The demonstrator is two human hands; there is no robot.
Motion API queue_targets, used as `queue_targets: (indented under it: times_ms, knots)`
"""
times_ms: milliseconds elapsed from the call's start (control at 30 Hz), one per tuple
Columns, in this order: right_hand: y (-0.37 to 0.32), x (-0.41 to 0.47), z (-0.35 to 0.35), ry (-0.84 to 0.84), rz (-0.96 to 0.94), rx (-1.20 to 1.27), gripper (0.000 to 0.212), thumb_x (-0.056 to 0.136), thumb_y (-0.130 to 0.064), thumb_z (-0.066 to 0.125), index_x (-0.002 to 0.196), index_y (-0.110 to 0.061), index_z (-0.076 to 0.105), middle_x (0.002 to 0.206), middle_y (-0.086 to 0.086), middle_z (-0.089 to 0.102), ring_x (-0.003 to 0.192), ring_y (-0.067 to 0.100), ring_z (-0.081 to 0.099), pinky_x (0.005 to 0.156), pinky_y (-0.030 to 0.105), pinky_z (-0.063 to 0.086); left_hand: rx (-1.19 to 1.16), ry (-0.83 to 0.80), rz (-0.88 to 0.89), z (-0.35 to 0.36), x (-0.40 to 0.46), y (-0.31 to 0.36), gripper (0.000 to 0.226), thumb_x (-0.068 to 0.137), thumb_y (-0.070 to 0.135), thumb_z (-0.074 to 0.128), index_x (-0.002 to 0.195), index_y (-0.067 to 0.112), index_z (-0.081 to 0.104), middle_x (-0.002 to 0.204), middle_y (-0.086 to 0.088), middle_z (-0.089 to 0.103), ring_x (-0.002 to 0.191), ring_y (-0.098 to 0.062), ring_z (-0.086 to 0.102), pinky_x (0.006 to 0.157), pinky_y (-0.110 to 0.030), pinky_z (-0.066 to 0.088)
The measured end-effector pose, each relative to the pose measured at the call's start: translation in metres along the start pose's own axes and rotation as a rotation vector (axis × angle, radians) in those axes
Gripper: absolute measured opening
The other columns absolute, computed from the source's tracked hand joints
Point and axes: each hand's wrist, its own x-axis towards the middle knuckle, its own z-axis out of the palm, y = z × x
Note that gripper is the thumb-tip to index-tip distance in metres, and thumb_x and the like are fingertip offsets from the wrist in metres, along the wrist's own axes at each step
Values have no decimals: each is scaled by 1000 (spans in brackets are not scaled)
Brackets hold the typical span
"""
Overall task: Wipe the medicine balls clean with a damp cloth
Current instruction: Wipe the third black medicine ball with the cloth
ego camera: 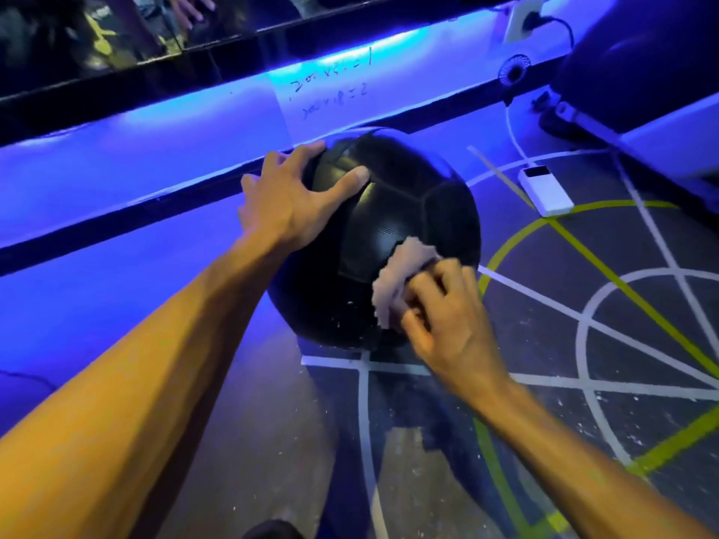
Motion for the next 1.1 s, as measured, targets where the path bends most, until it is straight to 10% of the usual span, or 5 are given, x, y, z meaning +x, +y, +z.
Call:
queue_targets:
  times_ms: [367,567,833,1000,1100]
  knots:
    - [2,-29,54,-192,-511,-261,10,86,-12,58,95,-17,60,98,6,57,89,28,49,72,40,38,-37,-60,-92,-6,28,-11,80,66,97,52,135,58,48,144,2,44,140,-35,34,111,-48,31]
    - [21,-16,23,37,223,135,10,82,-8,52,90,-13,53,97,-2,42,87,29,49,75,42,44,-242,27,-145,-16,39,-55,79,49,105,54,111,58,60,127,7,59,127,-25,55,115,-45,40]
    - [-35,5,43,16,-150,67,11,90,-16,54,101,-16,52,96,10,53,86,32,50,79,47,45,-440,-19,-114,-28,-1,-101,85,63,91,69,134,48,57,143,7,56,130,-7,56,114,-42,45]
    - [15,-51,41,6,477,305,17,92,-10,54,87,-24,45,90,-2,46,76,10,46,68,36,38,-541,-74,-131,-41,-37,-123,87,74,79,69,149,44,41,136,33,55,97,18,62,86,-34,51]
    - [25,-45,20,106,631,426,33,96,-4,58,82,-31,45,92,1,56,82,8,57,73,35,46,-450,-78,-186,-55,-43,-134,76,69,80,64,135,43,53,144,18,55,126,-1,56,99,-42,46]
